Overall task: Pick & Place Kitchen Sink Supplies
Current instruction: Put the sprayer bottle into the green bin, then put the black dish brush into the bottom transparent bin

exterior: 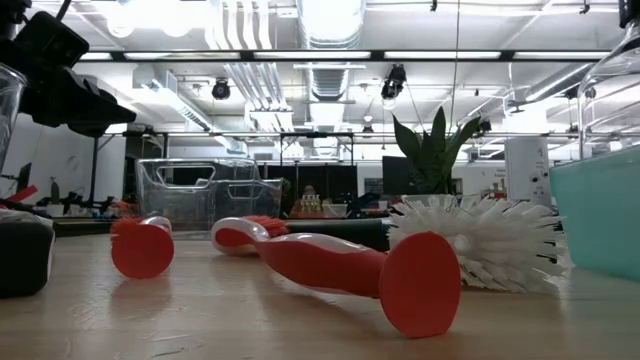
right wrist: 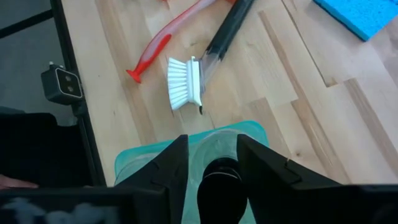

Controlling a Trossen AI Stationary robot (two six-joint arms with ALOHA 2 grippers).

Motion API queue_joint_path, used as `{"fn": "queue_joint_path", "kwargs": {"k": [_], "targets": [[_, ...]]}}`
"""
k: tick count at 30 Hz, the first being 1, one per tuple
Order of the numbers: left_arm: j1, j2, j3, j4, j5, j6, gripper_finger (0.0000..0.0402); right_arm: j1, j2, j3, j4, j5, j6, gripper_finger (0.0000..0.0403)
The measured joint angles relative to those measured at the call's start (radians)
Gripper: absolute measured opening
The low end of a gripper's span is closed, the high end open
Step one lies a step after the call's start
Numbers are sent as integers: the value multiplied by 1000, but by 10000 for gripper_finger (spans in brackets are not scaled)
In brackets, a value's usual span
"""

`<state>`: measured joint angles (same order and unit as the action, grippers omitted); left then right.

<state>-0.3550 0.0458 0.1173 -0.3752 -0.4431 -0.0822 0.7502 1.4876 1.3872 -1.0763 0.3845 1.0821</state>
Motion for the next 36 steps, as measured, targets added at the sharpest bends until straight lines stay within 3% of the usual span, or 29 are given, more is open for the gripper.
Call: {"fn": "queue_joint_path", "kwargs": {"k": [13, 23, 27, 36], "targets": [[0, 0, 0, 0, 0, 0, 0, -26, -44, 0, -10, 12, -22, 175], [0, 0, 0, 0, 0, 0, 0, -111, -106, 0, -3, 38, -127, 198], [0, 0, 0, 0, 0, 0, 0, -210, -112, 0, 23, 8, -172, 196], [0, 0, 0, 0, 0, 0, 0, -562, -111, 0, 157, -235, -239, 181]]}}
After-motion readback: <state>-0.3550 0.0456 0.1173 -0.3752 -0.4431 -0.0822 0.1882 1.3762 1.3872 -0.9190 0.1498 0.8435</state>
